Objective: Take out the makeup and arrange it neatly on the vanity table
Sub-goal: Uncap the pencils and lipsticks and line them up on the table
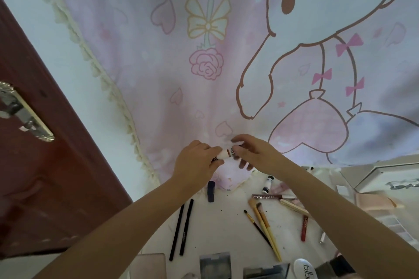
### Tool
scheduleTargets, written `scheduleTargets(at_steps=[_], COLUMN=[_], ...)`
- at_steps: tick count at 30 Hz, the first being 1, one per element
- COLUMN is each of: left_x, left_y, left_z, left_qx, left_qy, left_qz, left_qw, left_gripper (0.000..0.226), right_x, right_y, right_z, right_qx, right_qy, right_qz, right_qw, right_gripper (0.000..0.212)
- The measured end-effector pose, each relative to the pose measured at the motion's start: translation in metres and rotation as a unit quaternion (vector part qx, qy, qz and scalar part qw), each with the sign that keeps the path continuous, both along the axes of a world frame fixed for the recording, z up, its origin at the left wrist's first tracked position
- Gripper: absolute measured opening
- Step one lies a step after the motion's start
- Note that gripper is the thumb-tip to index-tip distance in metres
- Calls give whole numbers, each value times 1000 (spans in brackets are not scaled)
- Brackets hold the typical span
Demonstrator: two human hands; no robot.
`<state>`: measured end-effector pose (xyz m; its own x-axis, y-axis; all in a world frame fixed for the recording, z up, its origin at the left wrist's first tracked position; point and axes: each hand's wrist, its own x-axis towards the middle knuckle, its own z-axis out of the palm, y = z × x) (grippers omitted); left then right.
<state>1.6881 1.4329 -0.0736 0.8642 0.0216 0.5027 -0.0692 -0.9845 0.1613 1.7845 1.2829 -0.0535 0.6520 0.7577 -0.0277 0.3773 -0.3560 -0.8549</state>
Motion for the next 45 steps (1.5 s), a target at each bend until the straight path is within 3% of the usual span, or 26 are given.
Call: scheduleTargets(at_steps=[5, 9, 12, 15, 18, 23, 27, 30, 39, 42, 45], left_x=[3, 4, 3, -3, -8, -8, -5, -7, 7, 7, 9], left_y=[8, 8, 9, 15, 20, 24, 16, 8, 1, 3, 2], left_z=[-16, -29, -42, -60, -81, -110, -132, -148, -176, -183, -187], left_qx=[-14, -39, -114, -186, -222, -296, -367, -414, -356, -347, -348], left_qy=[74, 123, 168, 228, 296, 340, 321, 331, 328, 322, 311], left_qz=[27, 38, 39, 43, 49, 88, 139, 171, 281, 290, 301], left_qw=[997, 991, 978, 955, 928, 888, 862, 830, 829, 831, 832], left_gripper=[31, 25, 20, 18, 17, 14, 14, 20, 15, 31, 26], right_x=[0, 4, 9, 9, -2, -24, -33, -36, -38, -35, -35], right_y=[-1, -4, -6, -10, -15, -17, -16, -19, -25, -26, -27], right_z=[-8, -22, -45, -84, -129, -186, -215, -231, -247, -249, -250], right_qx=[-18, 9, 25, -78, -212, -373, -335, -312, -267, -269, -265], right_qy=[-106, -24, 26, 16, -7, -156, -170, -189, -181, -177, -176], right_qz=[19, 20, -39, -54, -4, 114, 155, 132, 116, 125, 125], right_qw=[994, 999, 999, 995, 977, 908, 914, 922, 940, 938, 940], right_gripper=[14, 35, 35, 33, 37, 48, 54, 53, 54, 55, 56])
